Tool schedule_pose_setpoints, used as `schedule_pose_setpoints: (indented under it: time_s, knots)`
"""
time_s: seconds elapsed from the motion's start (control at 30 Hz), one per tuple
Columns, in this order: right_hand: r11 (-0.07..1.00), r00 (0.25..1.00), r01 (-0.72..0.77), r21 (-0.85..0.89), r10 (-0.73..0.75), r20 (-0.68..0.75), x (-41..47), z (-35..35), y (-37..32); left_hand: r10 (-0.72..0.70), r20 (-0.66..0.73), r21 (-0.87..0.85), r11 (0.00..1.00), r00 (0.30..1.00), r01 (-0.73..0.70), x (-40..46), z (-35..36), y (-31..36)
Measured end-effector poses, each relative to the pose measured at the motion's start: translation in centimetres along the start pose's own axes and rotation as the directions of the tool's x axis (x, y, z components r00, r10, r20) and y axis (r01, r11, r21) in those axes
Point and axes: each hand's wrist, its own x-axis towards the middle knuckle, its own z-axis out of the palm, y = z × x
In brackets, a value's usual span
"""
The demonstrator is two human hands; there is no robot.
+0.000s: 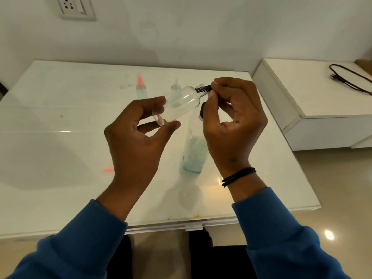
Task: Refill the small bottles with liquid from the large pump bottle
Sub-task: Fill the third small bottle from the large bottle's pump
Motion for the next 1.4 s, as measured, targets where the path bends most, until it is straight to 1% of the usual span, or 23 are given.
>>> schedule_pose_setpoints:
  time_s: [0.13, 0.5, 0.83, 1.23, 1.4]
  knots:
    - [0.999, 0.999, -0.029, 0.020, 0.029, -0.013, -0.03, -0.17, -0.04, 0.012, 0.030, -0.023, 1.000, 0.999, -0.011, -0.31, -0.16, -0.53]
    - [1.000, 0.999, -0.014, 0.016, 0.015, -0.032, 0.22, -0.12, -0.30, -0.056, 0.067, -0.115, 0.991, 0.996, 0.064, -0.37, -0.19, -0.68]
    - [1.000, 1.000, -0.004, 0.008, 0.004, -0.028, -0.02, -0.04, -0.09, -0.085, 0.063, -0.126, 0.988, 0.994, 0.092, -0.42, -0.15, -0.65]
    - [0.999, 0.999, -0.023, 0.023, 0.024, -0.047, 0.20, 0.06, 0.29, -0.057, 0.068, -0.119, 0.991, 0.996, 0.065, -0.59, -0.06, -0.73]
    - [1.000, 0.999, 0.007, -0.003, -0.007, -0.052, 0.54, 0.09, 0.01, -0.048, 0.073, -0.111, 0.992, 0.996, 0.056, -0.61, -0.12, -0.82]
